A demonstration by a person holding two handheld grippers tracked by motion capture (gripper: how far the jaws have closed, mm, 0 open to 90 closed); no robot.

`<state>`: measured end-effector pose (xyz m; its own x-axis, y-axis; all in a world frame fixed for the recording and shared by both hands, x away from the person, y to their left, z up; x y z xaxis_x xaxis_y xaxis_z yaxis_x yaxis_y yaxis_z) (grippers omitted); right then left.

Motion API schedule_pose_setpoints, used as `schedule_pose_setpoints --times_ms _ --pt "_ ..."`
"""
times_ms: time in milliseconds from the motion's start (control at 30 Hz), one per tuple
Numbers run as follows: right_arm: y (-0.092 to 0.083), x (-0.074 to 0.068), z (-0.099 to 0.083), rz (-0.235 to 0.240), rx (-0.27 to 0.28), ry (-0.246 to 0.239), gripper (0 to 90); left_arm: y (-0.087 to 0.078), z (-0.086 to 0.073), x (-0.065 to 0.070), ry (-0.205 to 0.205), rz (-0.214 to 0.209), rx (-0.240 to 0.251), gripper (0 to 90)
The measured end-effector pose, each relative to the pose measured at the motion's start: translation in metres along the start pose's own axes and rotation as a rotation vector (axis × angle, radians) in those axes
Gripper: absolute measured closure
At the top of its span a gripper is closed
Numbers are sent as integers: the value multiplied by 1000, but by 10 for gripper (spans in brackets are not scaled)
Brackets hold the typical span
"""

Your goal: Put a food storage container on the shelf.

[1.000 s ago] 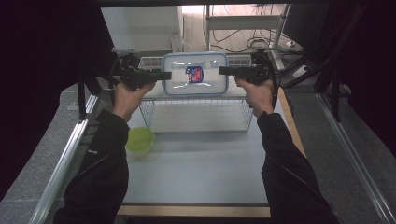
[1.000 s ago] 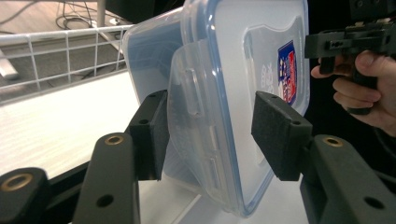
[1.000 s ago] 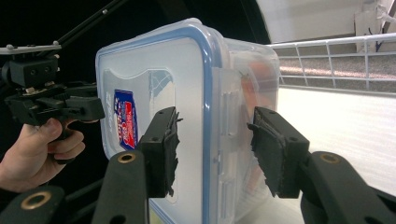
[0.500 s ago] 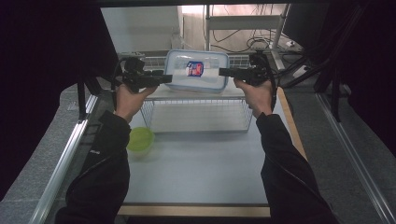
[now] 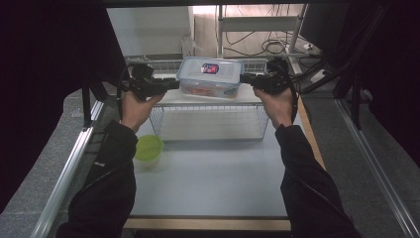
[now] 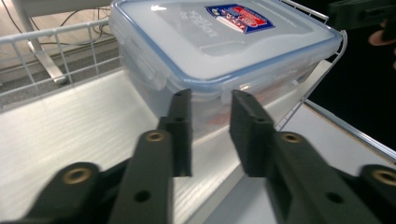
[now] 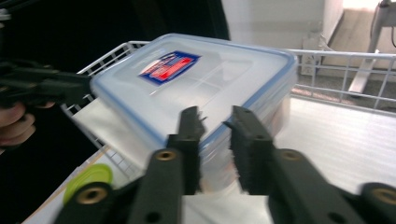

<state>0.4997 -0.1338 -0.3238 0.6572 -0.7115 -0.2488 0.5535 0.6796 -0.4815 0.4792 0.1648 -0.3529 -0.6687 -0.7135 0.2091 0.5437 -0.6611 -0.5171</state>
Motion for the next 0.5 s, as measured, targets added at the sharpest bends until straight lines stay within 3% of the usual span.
schedule_pose_setpoints --times_ms 100,267,500 --pt "-3 -7 -12 -1 -21 -38 847 1 -5 1 2 -4 -10 787" --pt "1 -14 -32 27 -61 -60 874 6 -8 -1 -11 -7 -16 799" --pt "13 -13 -29 21 -71 -36 855 17 -6 0 -20 -13 -25 761"
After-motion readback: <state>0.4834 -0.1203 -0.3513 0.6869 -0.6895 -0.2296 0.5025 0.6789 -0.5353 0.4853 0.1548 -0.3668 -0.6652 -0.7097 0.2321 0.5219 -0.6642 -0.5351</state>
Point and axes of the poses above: each handheld gripper's, and its own axes: y roughly forward along the jaws, z roughly out of its top, x roughly to its right, the point moved 6 cm from there along y, roughly forward along the jaws, and after that the axes turned 5 degrees about -x, right-handed, at the moved point
